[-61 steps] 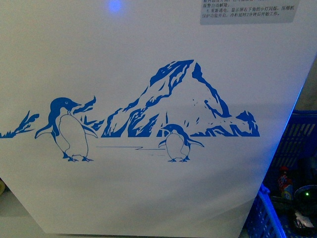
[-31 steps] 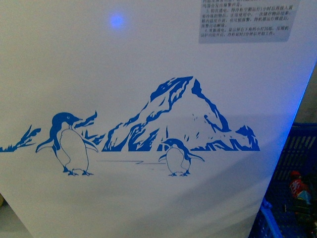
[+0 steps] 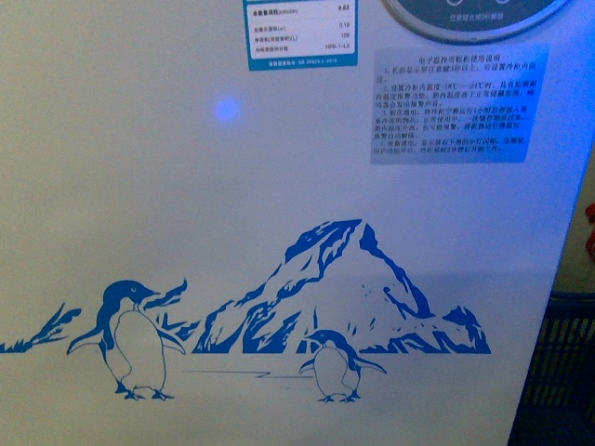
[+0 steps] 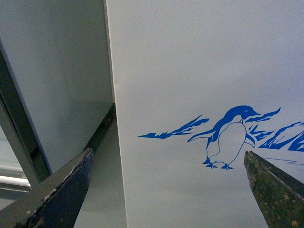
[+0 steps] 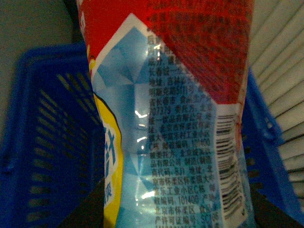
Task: Put drink in fridge
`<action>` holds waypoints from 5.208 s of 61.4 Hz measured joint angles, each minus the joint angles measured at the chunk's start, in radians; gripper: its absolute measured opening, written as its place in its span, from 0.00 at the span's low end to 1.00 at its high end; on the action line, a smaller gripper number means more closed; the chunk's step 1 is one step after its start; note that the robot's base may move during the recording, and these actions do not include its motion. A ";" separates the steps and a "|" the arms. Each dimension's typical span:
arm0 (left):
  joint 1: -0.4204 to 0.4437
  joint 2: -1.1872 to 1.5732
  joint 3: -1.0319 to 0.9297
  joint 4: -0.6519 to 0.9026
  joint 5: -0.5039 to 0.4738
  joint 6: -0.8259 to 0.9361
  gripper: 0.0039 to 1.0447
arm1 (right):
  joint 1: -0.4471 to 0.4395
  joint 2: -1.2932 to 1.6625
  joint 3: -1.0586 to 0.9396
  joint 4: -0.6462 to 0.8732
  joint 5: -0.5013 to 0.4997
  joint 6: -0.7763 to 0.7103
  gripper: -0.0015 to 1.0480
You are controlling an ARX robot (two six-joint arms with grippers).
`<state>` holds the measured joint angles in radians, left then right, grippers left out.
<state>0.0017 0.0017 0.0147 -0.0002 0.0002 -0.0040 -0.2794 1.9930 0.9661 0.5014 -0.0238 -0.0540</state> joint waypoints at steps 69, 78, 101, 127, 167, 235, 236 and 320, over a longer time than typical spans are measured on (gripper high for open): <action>0.000 0.000 0.000 0.000 0.000 0.000 0.92 | 0.168 -1.635 -0.444 -0.552 0.080 0.142 0.41; 0.000 0.000 0.000 0.000 0.000 0.000 0.92 | 0.193 -1.634 -0.475 -0.553 0.084 0.139 0.41; 0.000 0.000 0.000 0.000 0.000 0.000 0.92 | 0.194 -1.639 -0.478 -0.552 0.087 0.139 0.40; 0.000 0.000 0.000 0.000 0.001 0.000 0.92 | 0.195 -1.638 -0.480 -0.553 0.087 0.139 0.40; 0.000 0.000 0.000 0.000 0.000 0.000 0.92 | 0.195 -1.638 -0.480 -0.553 0.087 0.139 0.40; 0.053 1.246 0.446 0.728 0.565 0.488 0.92 | 0.196 -1.638 -0.478 -0.552 0.087 0.139 0.40; 0.045 1.265 0.467 0.722 0.581 0.520 0.92 | 0.196 -1.638 -0.478 -0.552 0.087 0.139 0.40; -0.140 2.133 1.661 0.417 0.395 1.301 0.92 | 0.196 -1.638 -0.478 -0.552 0.088 0.139 0.40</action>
<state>-0.1379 2.1349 1.6756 0.4164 0.3954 1.2968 -0.0830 0.3546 0.4885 -0.0505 0.0639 0.0849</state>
